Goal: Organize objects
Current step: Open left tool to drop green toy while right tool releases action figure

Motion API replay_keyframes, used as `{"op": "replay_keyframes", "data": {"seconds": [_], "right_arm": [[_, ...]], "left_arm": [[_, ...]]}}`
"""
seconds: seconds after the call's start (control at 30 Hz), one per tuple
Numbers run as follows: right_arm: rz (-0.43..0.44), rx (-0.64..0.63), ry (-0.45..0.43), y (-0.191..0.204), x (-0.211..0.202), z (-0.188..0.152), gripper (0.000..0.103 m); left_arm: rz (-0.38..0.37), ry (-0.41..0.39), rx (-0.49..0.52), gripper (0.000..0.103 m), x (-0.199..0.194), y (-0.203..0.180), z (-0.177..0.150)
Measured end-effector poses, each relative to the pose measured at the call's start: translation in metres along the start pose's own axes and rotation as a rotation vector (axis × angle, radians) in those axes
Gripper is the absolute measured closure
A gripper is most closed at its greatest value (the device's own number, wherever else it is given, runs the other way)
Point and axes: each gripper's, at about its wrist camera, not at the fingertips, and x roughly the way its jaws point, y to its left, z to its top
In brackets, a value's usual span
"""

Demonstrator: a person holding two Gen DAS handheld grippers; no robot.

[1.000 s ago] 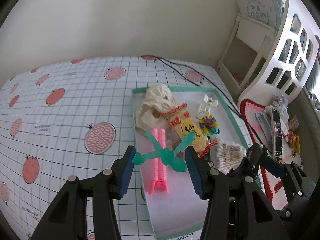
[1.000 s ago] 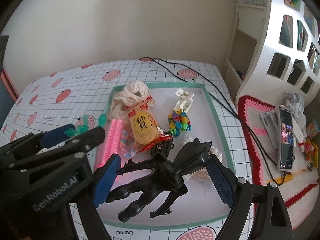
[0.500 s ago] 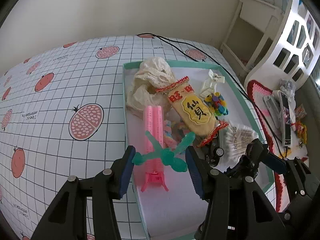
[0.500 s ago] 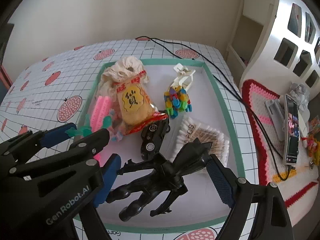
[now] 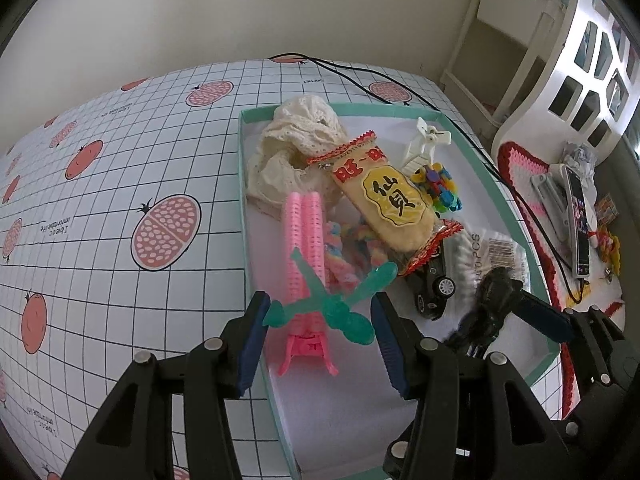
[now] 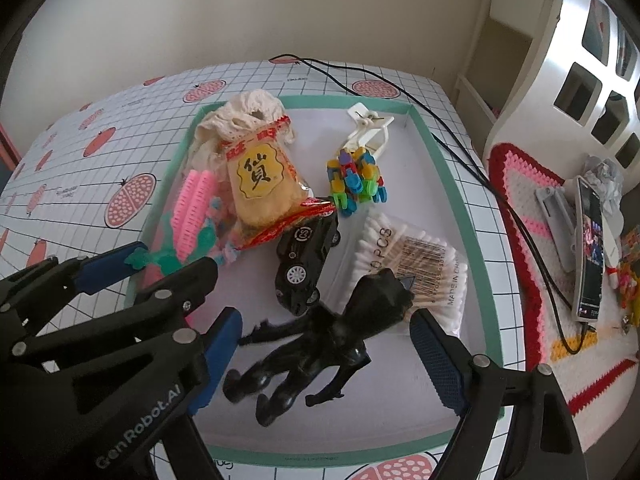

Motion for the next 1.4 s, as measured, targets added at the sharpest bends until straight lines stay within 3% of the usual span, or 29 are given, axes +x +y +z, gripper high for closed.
{"op": "replay_keyframes", "data": {"seconds": [0.27, 0.37, 0.8, 0.97, 1.1, 1.2, 1.27, 1.4], "right_arm": [[0.014, 0.005, -0.013, -0.003, -0.006, -0.001, 0.015], [0.025, 0.011, -0.019, -0.004, -0.008, -0.003, 0.014], [0.042, 0.053, -0.029, -0.010, -0.017, -0.008, 0.014], [0.046, 0.087, -0.033, -0.014, -0.020, -0.007, 0.014], [0.042, 0.092, -0.037, -0.013, -0.020, -0.009, 0.005], [0.038, 0.099, -0.038, -0.013, -0.020, -0.010, 0.001], [0.038, 0.102, -0.040, -0.014, -0.019, -0.010, 0.000], [0.031, 0.105, -0.045, -0.014, -0.020, -0.010, 0.000]], "left_arm": [[-0.017, 0.000, 0.004, 0.049, -0.006, 0.000, 0.000], [-0.023, -0.009, 0.008, 0.040, -0.011, -0.001, -0.001], [-0.029, -0.050, -0.008, 0.034, -0.035, 0.009, -0.004], [-0.021, -0.069, -0.036, 0.026, -0.041, 0.019, -0.006], [-0.005, -0.079, -0.064, 0.013, -0.041, 0.030, -0.007], [0.019, -0.087, -0.089, 0.010, -0.040, 0.039, -0.007], [0.046, -0.095, -0.103, 0.001, -0.039, 0.045, -0.008], [0.079, -0.092, -0.113, 0.000, -0.038, 0.053, -0.010]]}}
